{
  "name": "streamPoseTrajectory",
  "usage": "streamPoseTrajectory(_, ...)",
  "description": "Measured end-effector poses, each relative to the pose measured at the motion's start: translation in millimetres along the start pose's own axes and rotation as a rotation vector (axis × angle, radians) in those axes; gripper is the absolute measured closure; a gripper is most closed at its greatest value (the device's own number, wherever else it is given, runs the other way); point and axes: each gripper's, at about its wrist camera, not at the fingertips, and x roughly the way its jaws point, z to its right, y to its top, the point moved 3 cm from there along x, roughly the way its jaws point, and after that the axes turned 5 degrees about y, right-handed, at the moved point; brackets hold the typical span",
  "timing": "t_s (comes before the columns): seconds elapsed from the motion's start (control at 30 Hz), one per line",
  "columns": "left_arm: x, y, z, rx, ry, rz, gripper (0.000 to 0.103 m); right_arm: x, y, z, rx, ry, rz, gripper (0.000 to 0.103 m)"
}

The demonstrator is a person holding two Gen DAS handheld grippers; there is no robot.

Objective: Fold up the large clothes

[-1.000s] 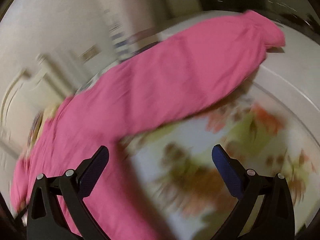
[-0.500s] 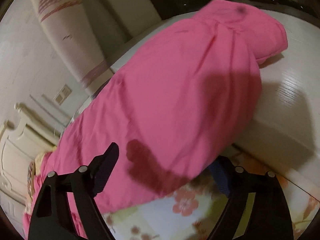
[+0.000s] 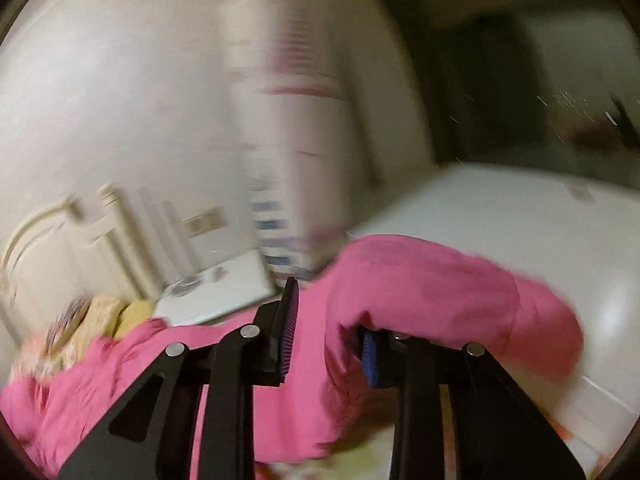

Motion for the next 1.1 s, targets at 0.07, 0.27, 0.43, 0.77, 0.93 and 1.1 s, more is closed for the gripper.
streamPoseTrajectory(0.07, 0, 0, 0, -0.001, -0.001, 0.000, 0.002, 2, 0, -49, -0.114, 0.061, -0.001, 0.073)
streamPoseTrajectory(0.27, -1, 0, -1, -0.009, -0.008, 0.001, 0.002, 2, -60, -197, -0.415, 0.264, -0.110, 0.073)
streamPoseTrajectory(0.43, -1, -1, -2, -0.016, -0.018, 0.003, 0.002, 43, -158, -249, -0.659, 0.289, -0.402, 0.072)
streamPoseTrajectory(0.77, -3, -2, -3, -0.021, -0.022, 0.004, 0.002, 17, -173, -234, -0.625, 0.427, -0.581, 0.033)
streamPoseTrajectory(0.93, -4, 0, -3, -0.024, -0.024, -0.019, 0.002, -31, -125, -194, -0.392, 0.435, -0.448, 0.025)
streamPoseTrajectory(1.1, -17, 28, 1, -0.166, -0.230, -0.071, 0.003, -41, -129, -139, -0.297, 0.272, -0.427, 0.025)
